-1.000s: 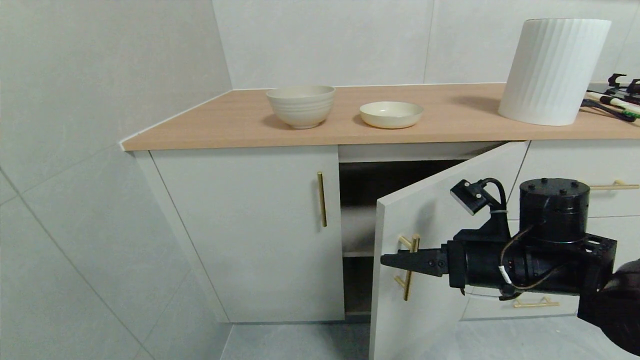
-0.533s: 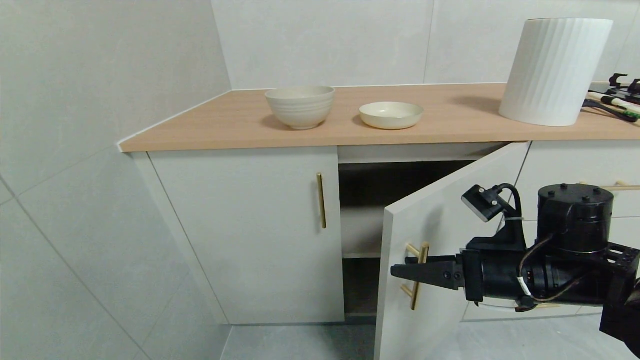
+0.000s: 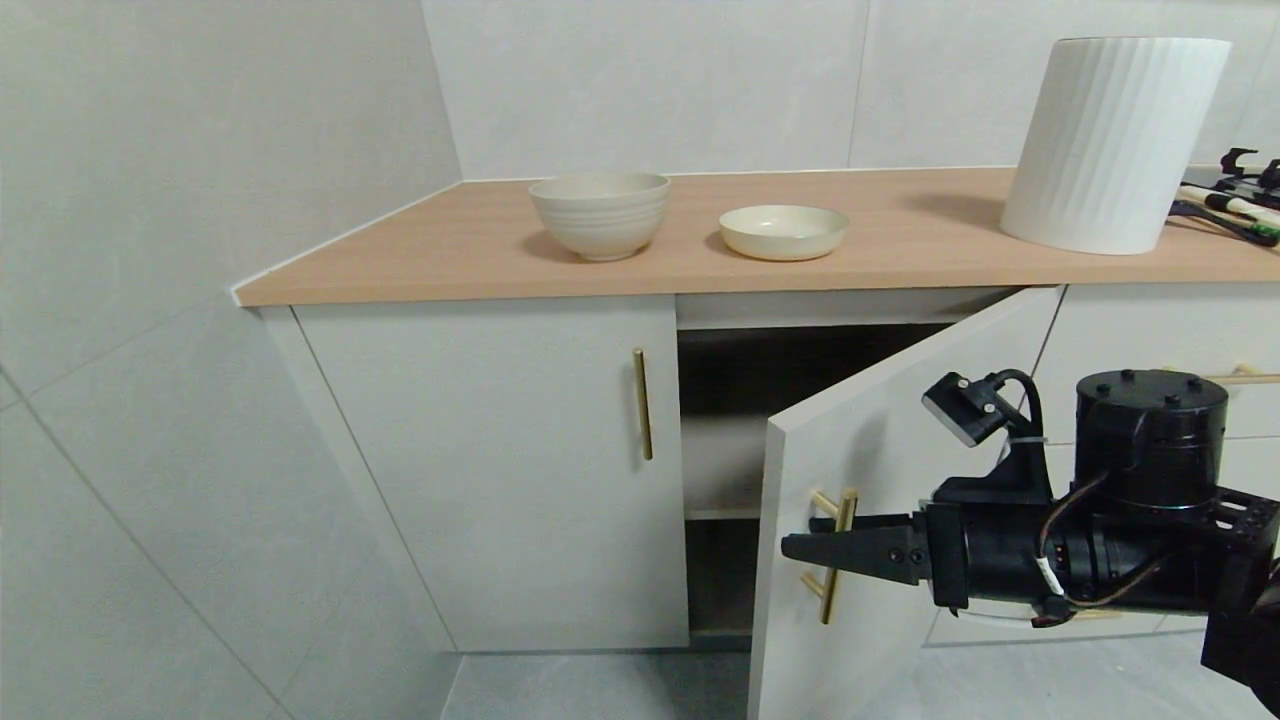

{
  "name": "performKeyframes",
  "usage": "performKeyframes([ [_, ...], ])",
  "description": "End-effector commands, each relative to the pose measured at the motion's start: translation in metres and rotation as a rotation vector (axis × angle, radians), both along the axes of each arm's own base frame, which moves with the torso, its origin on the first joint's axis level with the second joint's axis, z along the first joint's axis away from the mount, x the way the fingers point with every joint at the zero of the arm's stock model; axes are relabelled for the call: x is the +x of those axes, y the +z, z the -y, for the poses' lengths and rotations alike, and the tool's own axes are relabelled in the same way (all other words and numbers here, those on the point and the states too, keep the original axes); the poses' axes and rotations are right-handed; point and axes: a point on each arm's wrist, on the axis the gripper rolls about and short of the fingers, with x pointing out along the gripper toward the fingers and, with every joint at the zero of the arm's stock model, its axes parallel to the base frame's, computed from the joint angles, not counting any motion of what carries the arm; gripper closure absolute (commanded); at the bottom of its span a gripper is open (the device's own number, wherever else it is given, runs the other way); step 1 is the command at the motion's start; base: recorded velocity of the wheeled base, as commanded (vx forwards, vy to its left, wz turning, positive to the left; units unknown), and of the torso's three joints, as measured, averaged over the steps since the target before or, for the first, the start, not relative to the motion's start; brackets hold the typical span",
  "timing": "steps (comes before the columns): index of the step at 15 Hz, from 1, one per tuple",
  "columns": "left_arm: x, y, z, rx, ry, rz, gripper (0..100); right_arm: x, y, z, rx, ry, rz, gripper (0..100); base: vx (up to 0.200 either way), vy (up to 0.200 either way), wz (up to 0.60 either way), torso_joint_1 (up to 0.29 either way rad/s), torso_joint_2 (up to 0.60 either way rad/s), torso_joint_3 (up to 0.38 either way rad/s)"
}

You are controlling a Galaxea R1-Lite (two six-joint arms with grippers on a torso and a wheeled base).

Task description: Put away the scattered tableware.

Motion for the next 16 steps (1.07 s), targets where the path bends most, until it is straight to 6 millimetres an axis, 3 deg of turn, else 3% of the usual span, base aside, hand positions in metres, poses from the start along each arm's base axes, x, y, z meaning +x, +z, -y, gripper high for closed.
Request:
performKeyframes([
  [1,0.007,0.07,0.002,0.009,-0.109,-0.062,0,0.0,0.0,0.0,-0.002,-0.002,0.0,0,0.0,0.0,0.0,0.0,0.0,0.0],
  [4,0.061,0.129,0.004,0.007,-0.199,-0.179,0,0.0,0.001,0.0,0.001,-0.003,0.004,0,0.0,0.0,0.0,0.0,0.0,0.0],
  [6,0.105,0.138,0.008,-0.016,-0.33,-0.31,0,0.0,0.0,0.0,-0.002,0.0,0.0,0,0.0,0.0,0.0,0.0,0.0,0.0],
  [8,0.145,0.126,0.024,-0.077,-0.5,-0.479,0,-0.002,-0.002,-0.004,-0.005,0.014,-0.003,0,0.0,0.0,0.0,0.0,0.0,0.0],
  [11,0.187,0.102,0.05,-0.148,-0.601,-0.617,0,-0.003,-0.002,-0.004,-0.005,0.017,-0.003,0,0.0,0.0,0.0,0.0,0.0,0.0],
  [12,0.209,0.082,0.062,-0.159,-0.628,-0.656,0,-0.003,-0.002,-0.004,-0.005,0.017,-0.003,0,0.0,0.0,0.0,0.0,0.0,0.0],
  [13,0.213,0.077,0.065,-0.156,-0.635,-0.664,0,-0.003,-0.002,-0.004,-0.005,0.017,-0.003,0,0.0,0.0,0.0,0.0,0.0,0.0],
  [14,0.229,0.053,0.08,-0.143,-0.673,-0.696,0,-0.004,-0.002,-0.005,-0.005,0.021,-0.003,0,0.0,0.0,0.0,0.0,0.0,0.0],
  [16,0.239,0.023,0.1,-0.119,-0.727,-0.757,0,-0.006,-0.002,-0.009,-0.006,0.036,-0.007,0,0.0,0.0,0.0,0.0,0.0,0.0],
])
